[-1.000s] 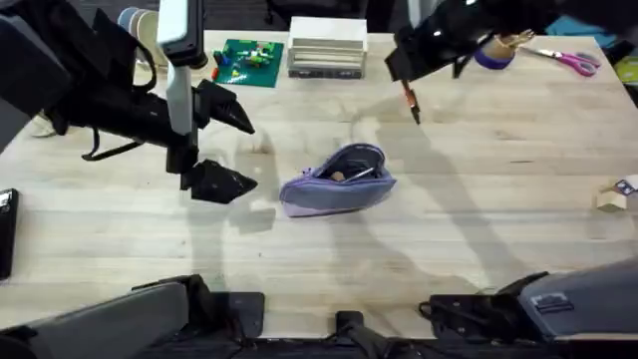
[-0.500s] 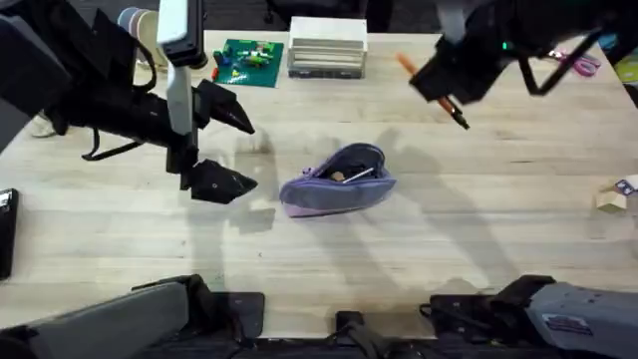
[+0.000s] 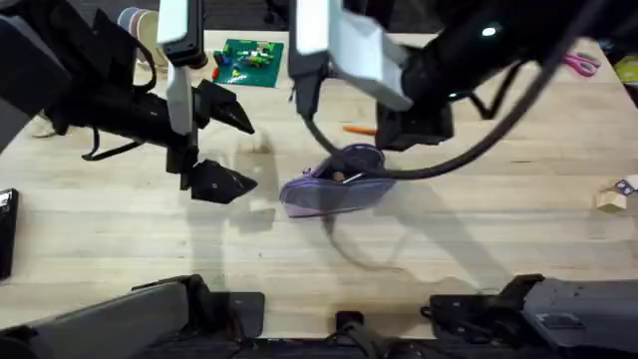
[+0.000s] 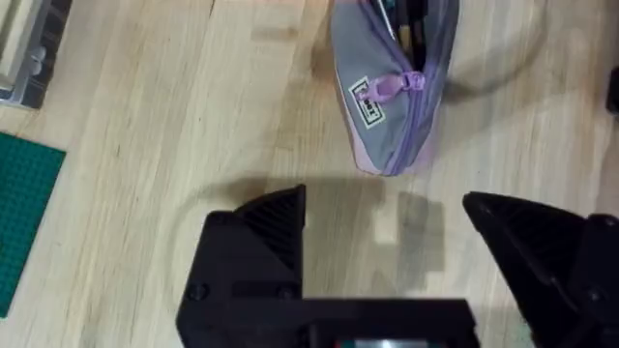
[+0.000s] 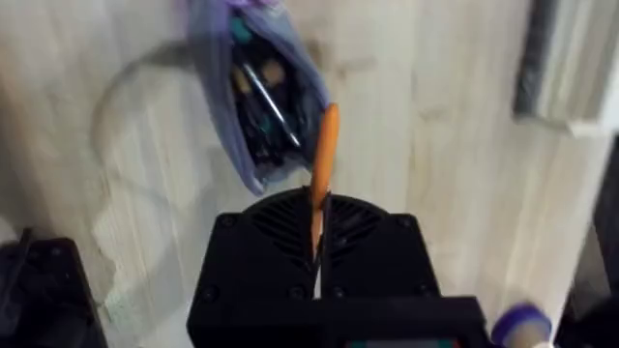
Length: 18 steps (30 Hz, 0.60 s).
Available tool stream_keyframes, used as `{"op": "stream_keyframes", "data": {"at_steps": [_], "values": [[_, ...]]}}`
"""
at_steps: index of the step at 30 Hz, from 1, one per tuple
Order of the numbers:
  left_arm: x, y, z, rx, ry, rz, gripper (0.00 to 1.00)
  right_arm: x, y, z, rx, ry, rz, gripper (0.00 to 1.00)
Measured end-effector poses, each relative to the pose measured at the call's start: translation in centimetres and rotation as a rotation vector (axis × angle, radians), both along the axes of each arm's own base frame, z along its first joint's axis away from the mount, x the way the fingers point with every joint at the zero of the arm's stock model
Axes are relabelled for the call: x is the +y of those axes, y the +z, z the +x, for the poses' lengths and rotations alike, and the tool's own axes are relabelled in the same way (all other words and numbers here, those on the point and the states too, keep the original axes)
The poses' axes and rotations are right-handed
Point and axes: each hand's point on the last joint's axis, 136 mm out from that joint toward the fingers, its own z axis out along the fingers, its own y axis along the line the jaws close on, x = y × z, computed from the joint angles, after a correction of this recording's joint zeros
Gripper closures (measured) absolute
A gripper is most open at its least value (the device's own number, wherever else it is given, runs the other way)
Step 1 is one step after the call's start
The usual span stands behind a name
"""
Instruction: Unzip the bag, pick up the pens from the table one at a time and place them inside, then zip the bag closed.
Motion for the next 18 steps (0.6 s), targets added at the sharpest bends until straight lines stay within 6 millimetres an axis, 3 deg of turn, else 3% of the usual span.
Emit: {"op": "stream_keyframes", "data": {"at_steps": [14,18], "values": [[0.0,0.0,-0.1,0.003,0.0,-0.001,0.007,1.8,-6.6,0.4,0.185,0.141,-0.095,0.968],[0.0,0.0,-0.1,0.003,0.0,-0.001,0.007,1.9,-7.0,0.2,0.205,0.146,-0.095,0.968]]}}
